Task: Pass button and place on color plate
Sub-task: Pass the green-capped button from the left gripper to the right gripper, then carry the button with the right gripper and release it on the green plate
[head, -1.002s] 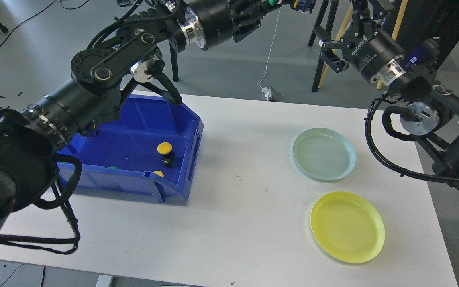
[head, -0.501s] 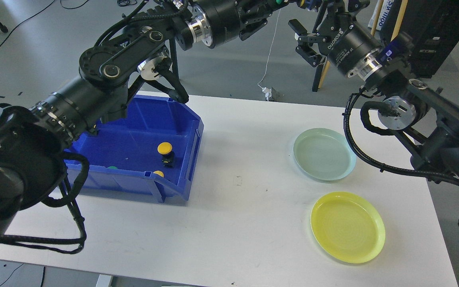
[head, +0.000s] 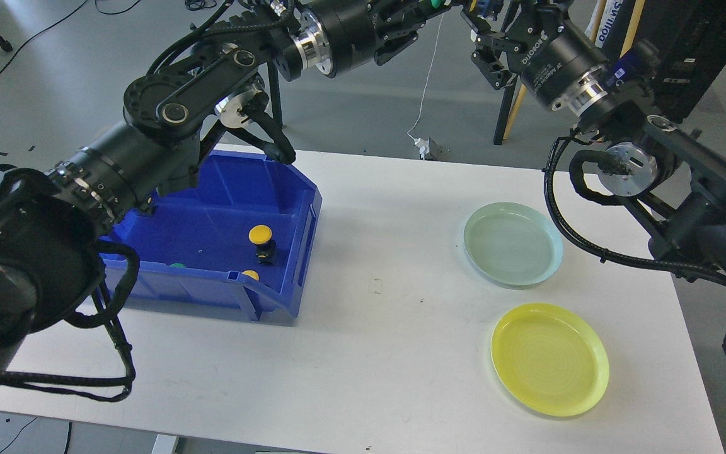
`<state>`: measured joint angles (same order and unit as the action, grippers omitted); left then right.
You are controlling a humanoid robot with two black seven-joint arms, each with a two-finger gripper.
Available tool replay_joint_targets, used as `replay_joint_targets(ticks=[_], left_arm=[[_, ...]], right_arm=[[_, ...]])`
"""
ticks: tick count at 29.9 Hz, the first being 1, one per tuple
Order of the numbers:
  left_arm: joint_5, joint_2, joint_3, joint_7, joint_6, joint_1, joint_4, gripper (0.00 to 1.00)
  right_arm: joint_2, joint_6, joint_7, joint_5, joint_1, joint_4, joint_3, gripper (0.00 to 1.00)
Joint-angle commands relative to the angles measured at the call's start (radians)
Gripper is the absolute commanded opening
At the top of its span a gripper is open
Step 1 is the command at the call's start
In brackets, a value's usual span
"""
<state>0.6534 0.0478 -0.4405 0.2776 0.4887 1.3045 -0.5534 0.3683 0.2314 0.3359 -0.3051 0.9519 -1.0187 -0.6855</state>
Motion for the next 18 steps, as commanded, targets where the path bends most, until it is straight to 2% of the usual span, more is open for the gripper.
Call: replay_joint_targets(ticks=[1,4,9,13,16,18], left_arm=[[0.000,0.001,-0.001,0.002,0.000,-0.001,0.000,0.24],[0.000,0.001,-0.003,0.000,0.000,-0.002,0.001,0.23],[-0.001,0.001,-0.004,0.002,0.000,-0.002,0.001,0.23],[-0.003,0.001,-0.004,0.002,0.000,-0.002,0.001,0.23],[-0.003,0.001,-0.004,0.002,0.000,-0.002,0.001,0.24],[-0.001,0.003,-0.004,0.002,0.000,-0.002,0.001,0.29]], right_arm=[[-0.003,0.006,-0.008,-0.003,0.004,0.000,0.001,0.56],[-0.006,0.008,-0.018,-0.005,0.004,0.003,0.009,0.46],[-0.005,0.011,-0.029,-0.005,0.005,0.003,0.034,0.22],[-0.005,0.011,-0.031,-0.005,0.005,0.003,0.035,0.13],[-0.005,0.011,-0.031,-0.011,0.008,0.003,0.035,0.12],[-0.003,0.011,-0.029,-0.012,0.013,0.005,0.035,0.12]])
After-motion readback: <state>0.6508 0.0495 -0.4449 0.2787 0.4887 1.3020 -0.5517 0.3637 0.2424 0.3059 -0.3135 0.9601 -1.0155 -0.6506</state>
